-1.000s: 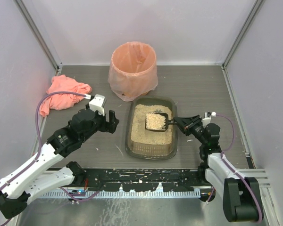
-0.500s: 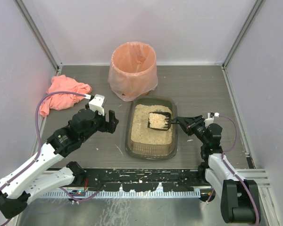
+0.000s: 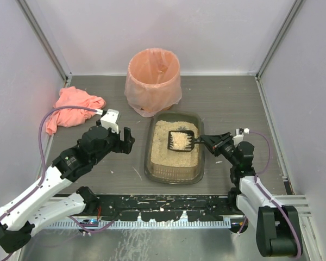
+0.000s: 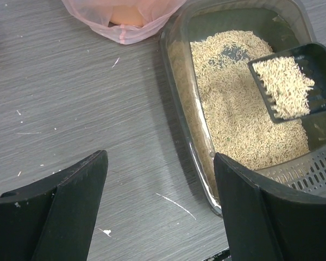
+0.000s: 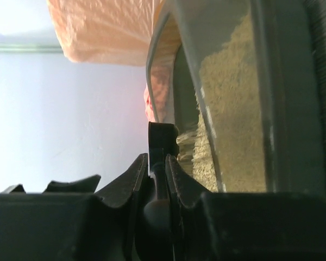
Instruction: Clean the litter box
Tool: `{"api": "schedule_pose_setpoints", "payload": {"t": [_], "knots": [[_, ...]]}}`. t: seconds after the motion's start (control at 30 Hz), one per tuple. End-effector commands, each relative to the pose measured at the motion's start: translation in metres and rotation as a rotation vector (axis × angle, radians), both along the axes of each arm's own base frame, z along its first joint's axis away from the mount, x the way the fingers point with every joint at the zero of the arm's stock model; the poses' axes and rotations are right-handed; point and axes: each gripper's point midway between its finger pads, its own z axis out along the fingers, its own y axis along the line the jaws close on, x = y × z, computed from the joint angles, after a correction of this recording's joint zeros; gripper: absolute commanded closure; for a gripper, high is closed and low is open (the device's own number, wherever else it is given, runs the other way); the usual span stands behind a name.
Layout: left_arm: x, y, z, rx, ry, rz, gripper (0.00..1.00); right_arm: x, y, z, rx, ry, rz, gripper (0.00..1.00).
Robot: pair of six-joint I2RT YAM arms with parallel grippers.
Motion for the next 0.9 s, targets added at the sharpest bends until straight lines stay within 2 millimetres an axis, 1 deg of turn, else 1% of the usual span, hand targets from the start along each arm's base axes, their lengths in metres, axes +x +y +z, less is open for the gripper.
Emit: {"api": "schedule_pose_setpoints", "payload": {"t": [0.0,0.03,0.1,0.13,0.17,0.2,0.23,0.27,0.3,0.33,0.37,0.43,0.47,0.53,0.57,0.6,0.63,0.67,0.7,0.73,0.77,0.8,0.87], "knots": [[0.005,0.005,0.027,-0.028,-0.073,0.021,0.2,0.005,-0.008,0.028,0.006,-0.111,-0.029,1.0],[0.004,0.005,0.028,-0.025,-0.069,0.016,0.2,0.005,-0.009,0.03,0.008,-0.118,-0.035,1.0],[0.003,0.006,0.028,-0.022,-0.069,0.02,0.2,0.002,0.009,0.037,-0.019,-0.144,0.038,0.99],[0.004,0.007,0.027,-0.023,-0.073,0.025,0.2,0.002,0.013,0.039,-0.022,-0.149,0.056,0.99],[0.004,0.007,0.028,-0.025,-0.078,0.026,0.2,0.004,0.008,0.036,-0.018,-0.143,0.036,0.99],[0.004,0.006,0.029,-0.027,-0.079,0.022,0.2,0.006,-0.004,0.033,-0.005,-0.126,-0.005,0.99],[0.004,0.005,0.029,-0.026,-0.075,0.016,0.2,0.007,-0.009,0.034,0.011,-0.13,-0.032,0.99],[0.003,0.006,0.029,-0.024,-0.07,0.015,0.2,0.005,-0.001,0.037,0.006,-0.145,-0.004,0.99],[0.003,0.006,0.029,-0.024,-0.069,0.018,0.2,0.004,0.011,0.04,-0.021,-0.158,0.048,0.99],[0.003,0.007,0.029,-0.025,-0.073,0.023,0.2,0.003,0.017,0.041,-0.037,-0.164,0.078,0.99],[0.004,0.007,0.028,-0.027,-0.077,0.027,0.2,0.004,0.013,0.041,-0.033,-0.166,0.062,0.99],[0.003,0.007,0.029,-0.024,-0.072,0.021,0.2,0.007,-0.009,0.033,-0.011,-0.131,-0.02,0.99],[0.002,0.008,0.03,-0.023,-0.071,0.02,0.2,0.008,-0.008,0.034,-0.012,-0.137,-0.013,0.99],[0.002,0.011,0.03,-0.02,-0.078,0.031,0.19,0.004,0.012,0.043,-0.028,-0.169,0.071,0.99],[0.003,0.012,0.029,-0.018,-0.085,0.039,0.19,0.003,0.012,0.043,-0.025,-0.172,0.069,1.0],[0.004,0.012,0.029,-0.019,-0.089,0.04,0.2,0.006,0.002,0.042,-0.021,-0.171,0.027,1.0],[0.003,0.011,0.03,-0.019,-0.085,0.034,0.2,0.008,-0.011,0.037,-0.015,-0.142,-0.021,0.99],[0.002,0.01,0.03,-0.019,-0.078,0.027,0.19,0.008,-0.014,0.037,-0.01,-0.141,-0.036,1.0],[0.001,0.01,0.031,-0.018,-0.074,0.025,0.19,0.007,-0.005,0.042,-0.016,-0.159,0.0,1.0],[0.001,0.011,0.03,-0.014,-0.072,0.029,0.19,0.004,0.008,0.047,-0.029,-0.177,0.053,0.99],[0.002,0.012,0.028,-0.012,-0.074,0.033,0.19,0.003,0.014,0.048,-0.038,-0.182,0.084,0.99],[0.003,0.012,0.028,-0.013,-0.08,0.037,0.19,0.004,0.01,0.047,-0.036,-0.178,0.07,0.99],[0.002,0.011,0.03,-0.015,-0.079,0.029,0.2,0.009,-0.014,0.038,-0.017,-0.136,-0.03,0.99]]}}
